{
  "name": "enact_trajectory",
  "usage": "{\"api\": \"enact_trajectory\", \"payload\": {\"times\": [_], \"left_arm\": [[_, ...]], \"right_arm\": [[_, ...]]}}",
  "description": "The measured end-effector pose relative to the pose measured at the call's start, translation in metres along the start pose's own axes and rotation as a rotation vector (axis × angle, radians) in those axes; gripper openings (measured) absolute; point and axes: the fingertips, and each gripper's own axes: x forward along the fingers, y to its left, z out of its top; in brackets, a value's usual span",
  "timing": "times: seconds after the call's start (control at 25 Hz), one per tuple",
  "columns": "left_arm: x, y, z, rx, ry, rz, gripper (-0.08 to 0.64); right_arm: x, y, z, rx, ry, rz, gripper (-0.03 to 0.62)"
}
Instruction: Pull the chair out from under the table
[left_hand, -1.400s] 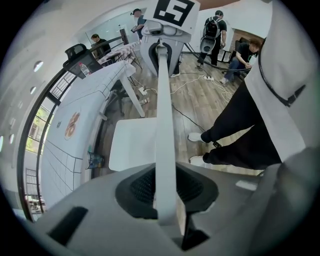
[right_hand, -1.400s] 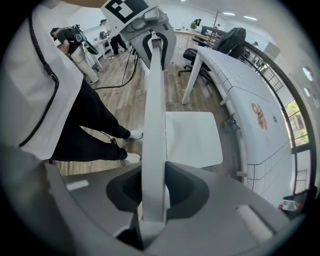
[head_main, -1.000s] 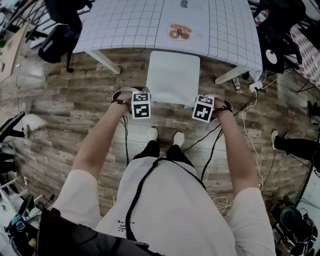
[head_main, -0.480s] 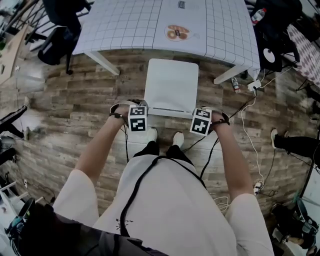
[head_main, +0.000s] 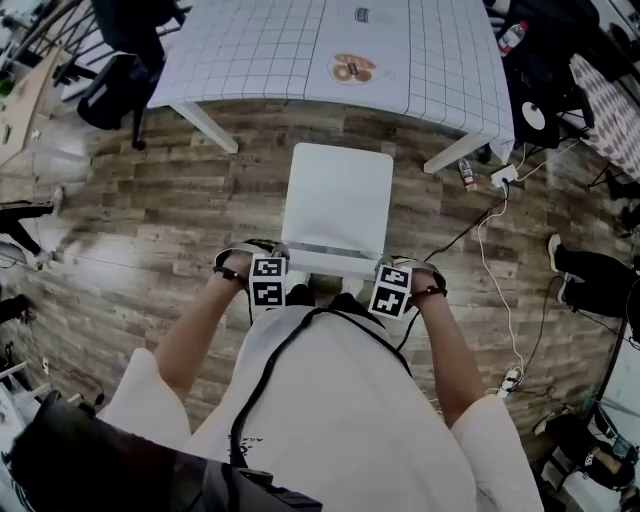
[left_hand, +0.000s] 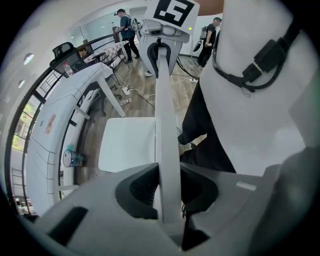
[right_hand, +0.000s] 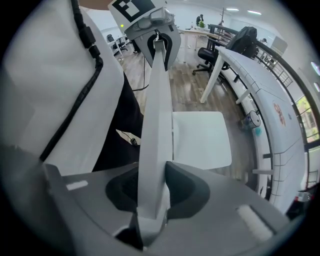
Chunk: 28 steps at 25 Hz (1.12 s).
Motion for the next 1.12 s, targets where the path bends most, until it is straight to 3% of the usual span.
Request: {"api": "enact_trajectory", "payload": {"times": [0.56,0.64,0.72,0.8,1.12], "left_arm": [[0.004,-0.047,-0.001,-0.031,-0.020,-0.015,0.094],[0.001,-0.042,0.000,-0.046,-0.036,0.002,0.120],[-0.006,-0.037,0.003,-0.090,-0.069,0.004,0.168],[-0.012,-0.037,0.004,-0.130,-0.095,-0.003,0.206],[-0.042,-0.037,-0.005,-0.180,-0.144,-0.014,0.216]], "right_arm": [[0.006,0.049,0.001,0.003,0.000,0.000,0.101],[0.002,0.048,0.001,-0.009,-0.010,0.010,0.146],[-0.006,0.048,0.002,0.010,-0.036,0.037,0.186],[-0.017,0.047,0.005,0.035,-0.070,0.055,0.186],[-0.077,0.042,0.017,0.114,-0.245,0.146,0.164]]}}
